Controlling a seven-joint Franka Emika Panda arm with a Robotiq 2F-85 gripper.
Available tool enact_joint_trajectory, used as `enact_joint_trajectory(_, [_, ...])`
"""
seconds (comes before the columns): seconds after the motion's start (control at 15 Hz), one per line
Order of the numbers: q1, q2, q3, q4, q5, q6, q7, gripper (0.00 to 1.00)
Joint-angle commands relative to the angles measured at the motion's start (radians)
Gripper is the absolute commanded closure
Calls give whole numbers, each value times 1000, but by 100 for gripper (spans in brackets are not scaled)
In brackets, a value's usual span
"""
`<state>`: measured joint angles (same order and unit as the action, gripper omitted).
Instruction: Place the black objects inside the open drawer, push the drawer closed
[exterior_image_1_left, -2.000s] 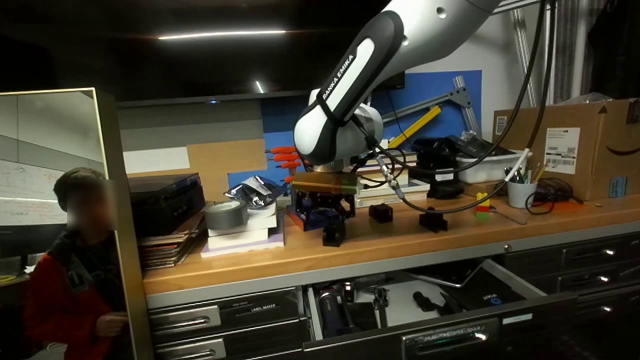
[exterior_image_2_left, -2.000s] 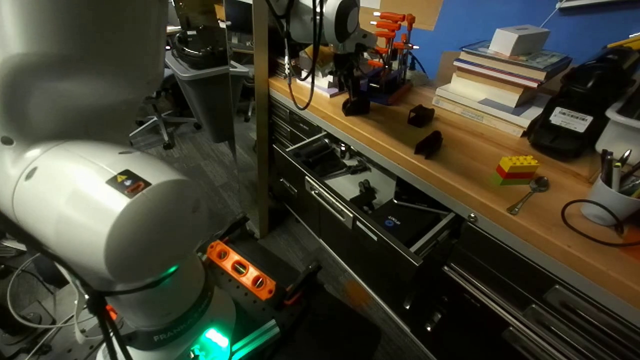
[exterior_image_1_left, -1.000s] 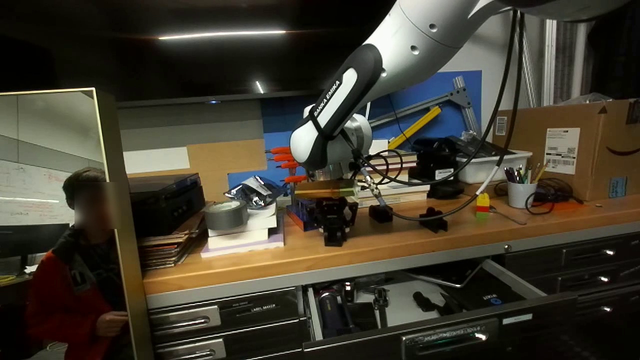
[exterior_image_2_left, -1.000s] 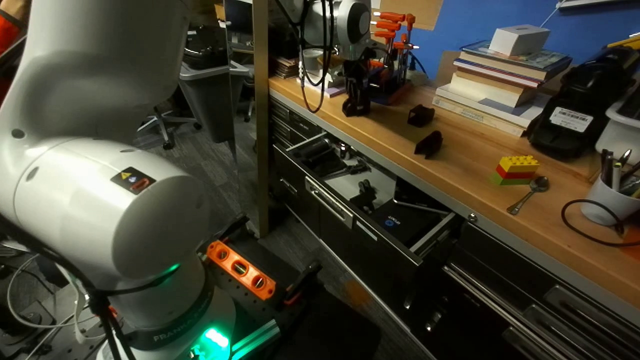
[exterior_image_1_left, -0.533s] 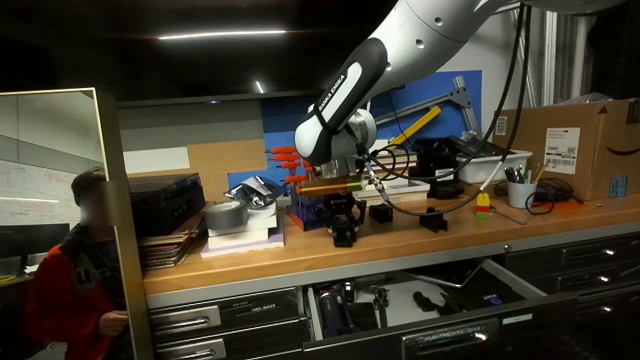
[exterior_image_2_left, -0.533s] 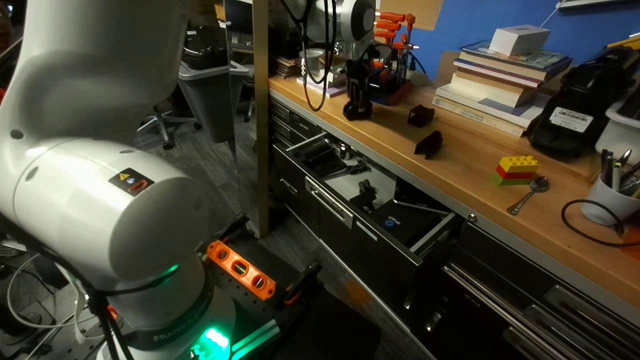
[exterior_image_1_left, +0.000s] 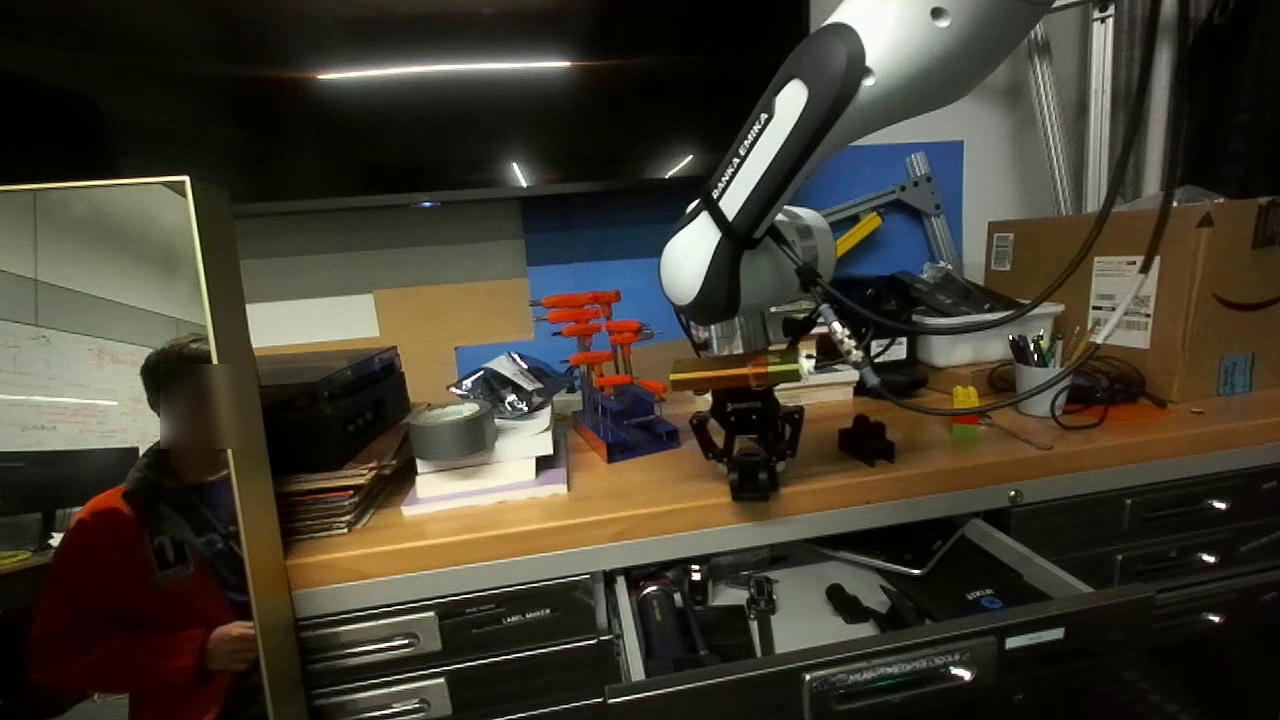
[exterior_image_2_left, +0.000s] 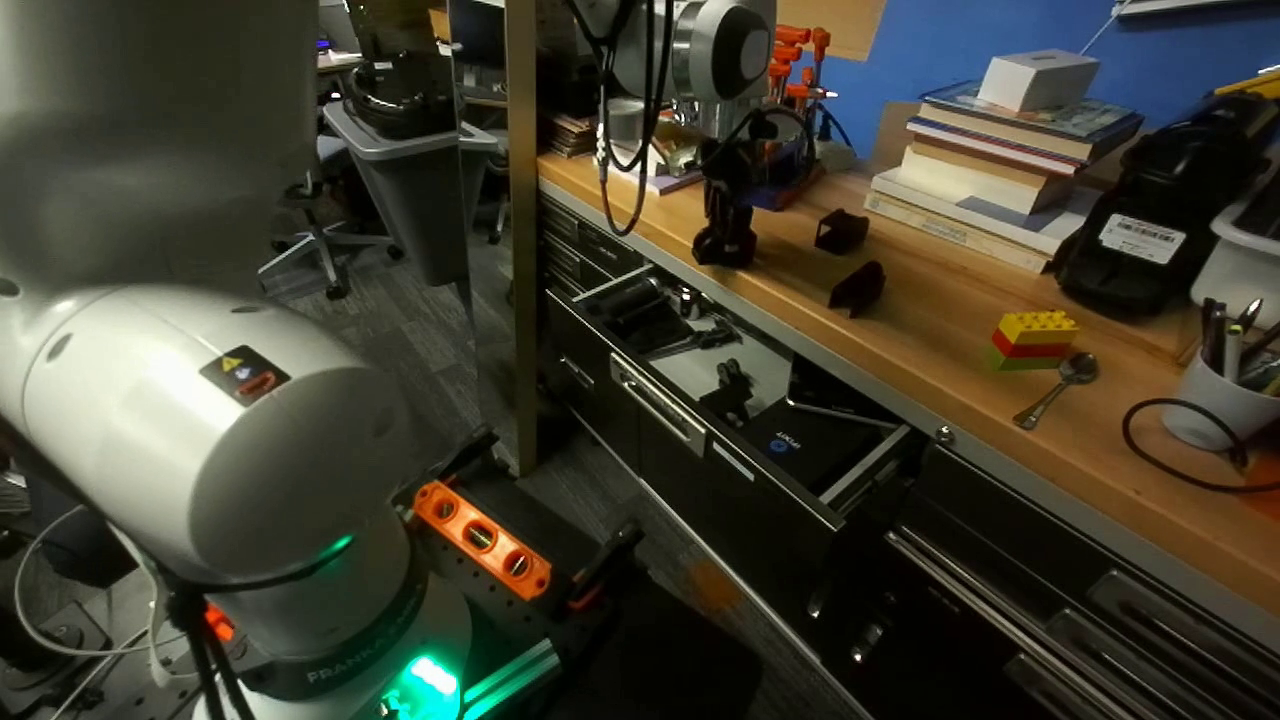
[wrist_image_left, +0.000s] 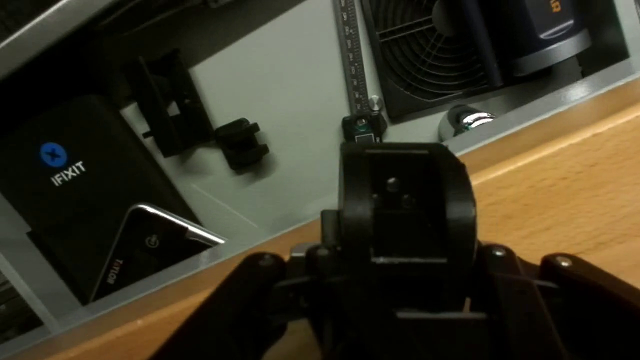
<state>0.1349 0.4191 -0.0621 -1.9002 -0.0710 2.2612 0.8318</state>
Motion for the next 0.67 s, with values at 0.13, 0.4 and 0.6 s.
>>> enact_joint_trajectory(0.13, [-14, -170, 25, -315, 72, 177, -14, 75])
enact_joint_trajectory(0.4, [-22, -174, 85, -426, 187, 244, -143, 75])
enact_joint_trajectory(0.6, [-26, -108, 126, -442, 256, 284, -292, 75])
